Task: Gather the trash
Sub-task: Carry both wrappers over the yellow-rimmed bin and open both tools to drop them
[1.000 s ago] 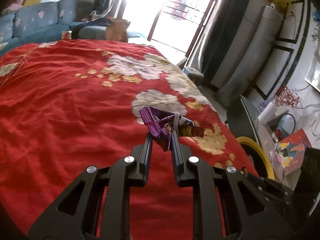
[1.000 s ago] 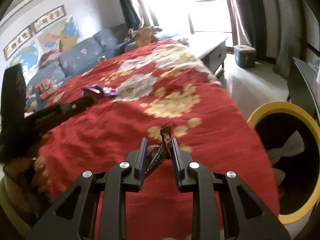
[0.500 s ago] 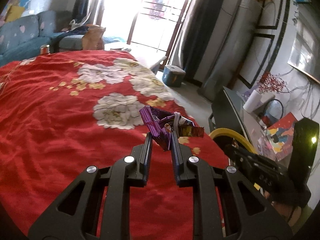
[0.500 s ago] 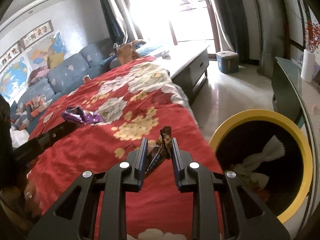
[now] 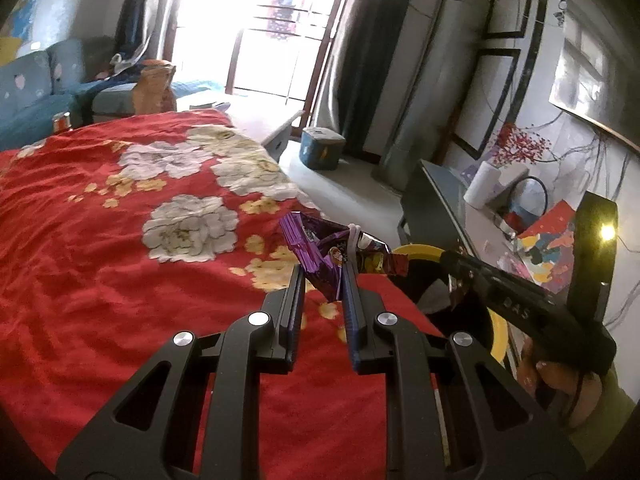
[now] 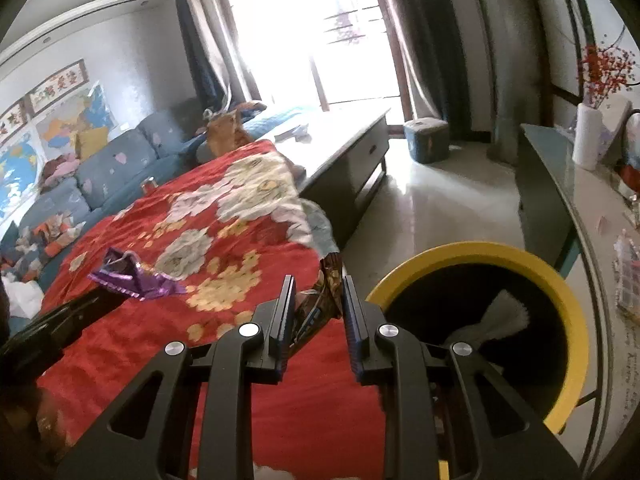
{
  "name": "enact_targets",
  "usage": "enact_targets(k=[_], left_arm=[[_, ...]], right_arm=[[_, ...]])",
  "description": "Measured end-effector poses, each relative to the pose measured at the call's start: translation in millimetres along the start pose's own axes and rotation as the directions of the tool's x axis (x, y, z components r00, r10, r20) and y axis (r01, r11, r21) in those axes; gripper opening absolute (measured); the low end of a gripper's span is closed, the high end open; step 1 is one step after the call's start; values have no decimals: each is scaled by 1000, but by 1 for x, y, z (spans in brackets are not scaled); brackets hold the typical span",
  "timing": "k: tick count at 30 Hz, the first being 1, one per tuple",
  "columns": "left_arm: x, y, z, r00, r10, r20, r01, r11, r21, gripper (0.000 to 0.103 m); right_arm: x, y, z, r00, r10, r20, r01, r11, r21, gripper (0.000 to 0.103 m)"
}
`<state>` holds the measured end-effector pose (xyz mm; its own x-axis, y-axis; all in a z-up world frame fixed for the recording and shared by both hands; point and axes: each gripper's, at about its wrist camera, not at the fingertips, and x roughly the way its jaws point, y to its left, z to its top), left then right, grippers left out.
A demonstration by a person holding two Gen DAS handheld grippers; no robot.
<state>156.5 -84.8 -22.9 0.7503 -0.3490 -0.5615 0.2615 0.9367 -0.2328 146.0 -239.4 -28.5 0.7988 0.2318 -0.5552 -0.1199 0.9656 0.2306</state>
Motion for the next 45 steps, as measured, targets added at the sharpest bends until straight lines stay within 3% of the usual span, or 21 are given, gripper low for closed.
enact_targets(k=[28, 45], left_arm=[[41, -105, -20, 989, -99, -106, 118, 974, 195, 13], [79, -138, -37, 973, -121, -196, 172, 948, 267, 13]], right_arm=[[-21, -101, 4, 988, -148, 45, 138, 976, 171, 22], [-20, -145, -4, 982, -188, 22, 178, 955, 236, 22]])
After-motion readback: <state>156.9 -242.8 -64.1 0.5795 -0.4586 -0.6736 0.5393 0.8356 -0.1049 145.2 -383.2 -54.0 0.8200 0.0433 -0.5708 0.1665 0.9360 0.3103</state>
